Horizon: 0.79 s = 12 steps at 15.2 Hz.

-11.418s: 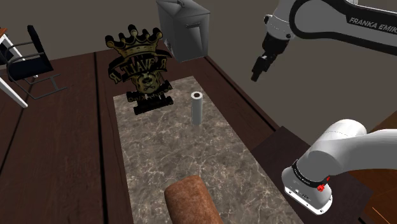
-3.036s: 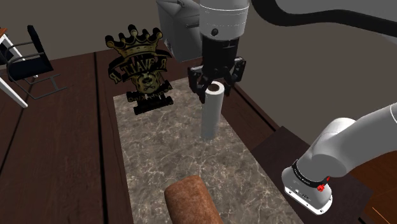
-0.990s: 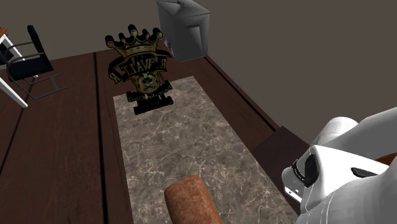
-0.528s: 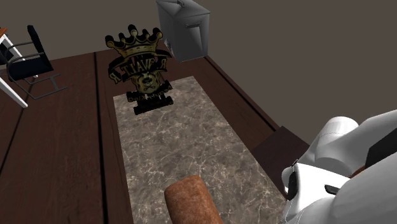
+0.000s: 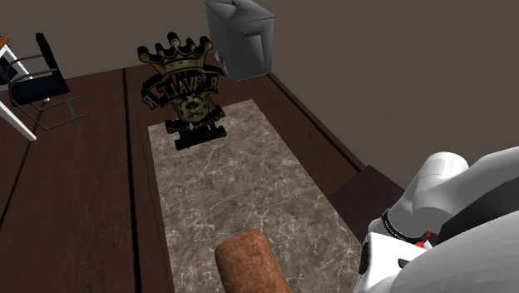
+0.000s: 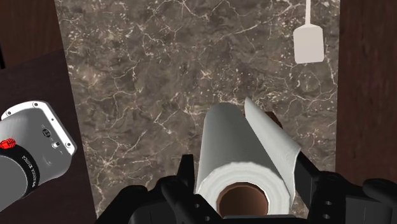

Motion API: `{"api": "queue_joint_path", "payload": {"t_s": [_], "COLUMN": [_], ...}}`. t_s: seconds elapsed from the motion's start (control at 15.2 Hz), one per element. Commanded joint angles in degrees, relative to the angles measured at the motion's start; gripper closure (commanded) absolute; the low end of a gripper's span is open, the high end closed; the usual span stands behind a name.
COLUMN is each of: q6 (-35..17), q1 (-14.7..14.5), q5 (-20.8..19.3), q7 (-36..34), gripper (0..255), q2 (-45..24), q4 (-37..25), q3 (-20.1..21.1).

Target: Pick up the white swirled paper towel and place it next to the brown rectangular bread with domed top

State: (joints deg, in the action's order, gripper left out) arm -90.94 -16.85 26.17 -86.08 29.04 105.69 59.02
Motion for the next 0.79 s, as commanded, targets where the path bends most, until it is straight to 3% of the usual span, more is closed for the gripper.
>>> {"api": "queue_joint_path", "payload": {"t_s": [0.0,0.73], "q6": [-1.49,-9.21], "q1": [-0.2,-1.01], "q5": [0.39,2.46], "q7": [0.29,1.74], "gripper": [255,255], "q2": [0.35,1.65], "q4": [1.71,10.22], "q3": [0.3,2.44]}}
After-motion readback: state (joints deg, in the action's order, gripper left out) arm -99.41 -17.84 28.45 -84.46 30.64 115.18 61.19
